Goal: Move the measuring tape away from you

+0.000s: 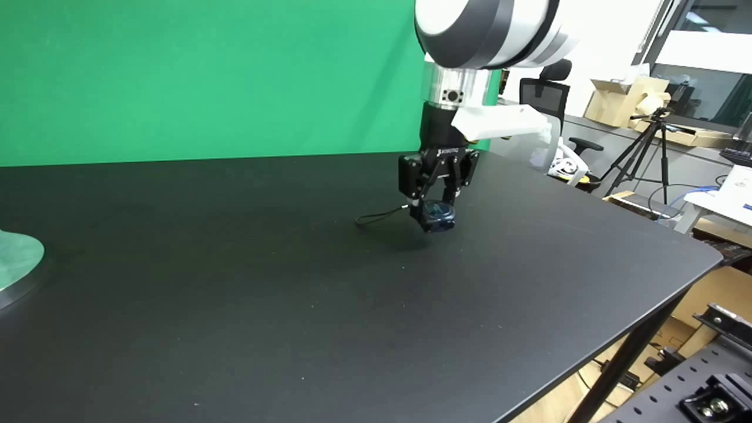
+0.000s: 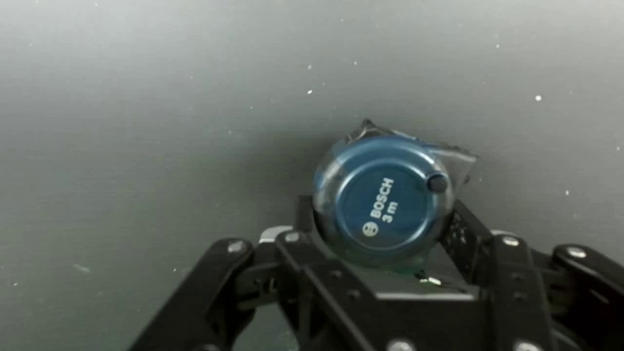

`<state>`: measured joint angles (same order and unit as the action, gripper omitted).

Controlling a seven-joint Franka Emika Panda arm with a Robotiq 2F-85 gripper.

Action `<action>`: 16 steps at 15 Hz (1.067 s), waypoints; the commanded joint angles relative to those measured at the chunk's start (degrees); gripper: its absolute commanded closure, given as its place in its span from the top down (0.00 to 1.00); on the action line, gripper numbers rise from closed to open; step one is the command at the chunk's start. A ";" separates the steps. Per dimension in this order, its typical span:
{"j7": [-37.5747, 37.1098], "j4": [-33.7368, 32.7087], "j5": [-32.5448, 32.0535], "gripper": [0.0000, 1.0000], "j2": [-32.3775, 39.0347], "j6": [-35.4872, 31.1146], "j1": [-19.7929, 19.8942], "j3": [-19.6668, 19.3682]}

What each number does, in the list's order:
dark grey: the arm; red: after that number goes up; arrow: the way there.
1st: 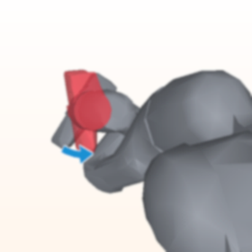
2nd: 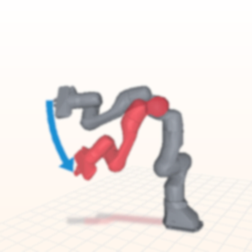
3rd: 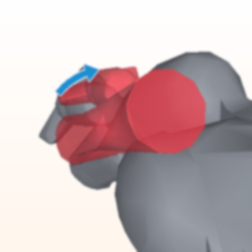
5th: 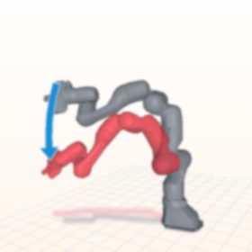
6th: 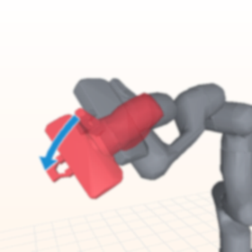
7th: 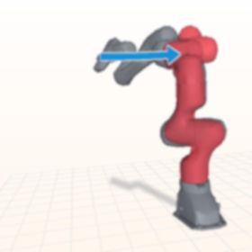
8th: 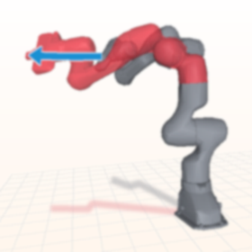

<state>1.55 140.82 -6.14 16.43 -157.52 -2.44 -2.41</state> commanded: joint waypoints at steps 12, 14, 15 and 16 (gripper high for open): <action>-1.16 -17.62 3.42 0.42 7.22 11.72 1.83 0.26; -0.85 -18.52 3.35 0.42 8.32 11.46 2.14 0.08; -0.65 -18.89 3.41 0.42 8.77 11.43 2.35 0.04; -0.40 -19.17 3.57 0.42 9.16 11.40 2.65 0.05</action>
<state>1.61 124.13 -2.43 24.28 -147.58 -0.61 -2.24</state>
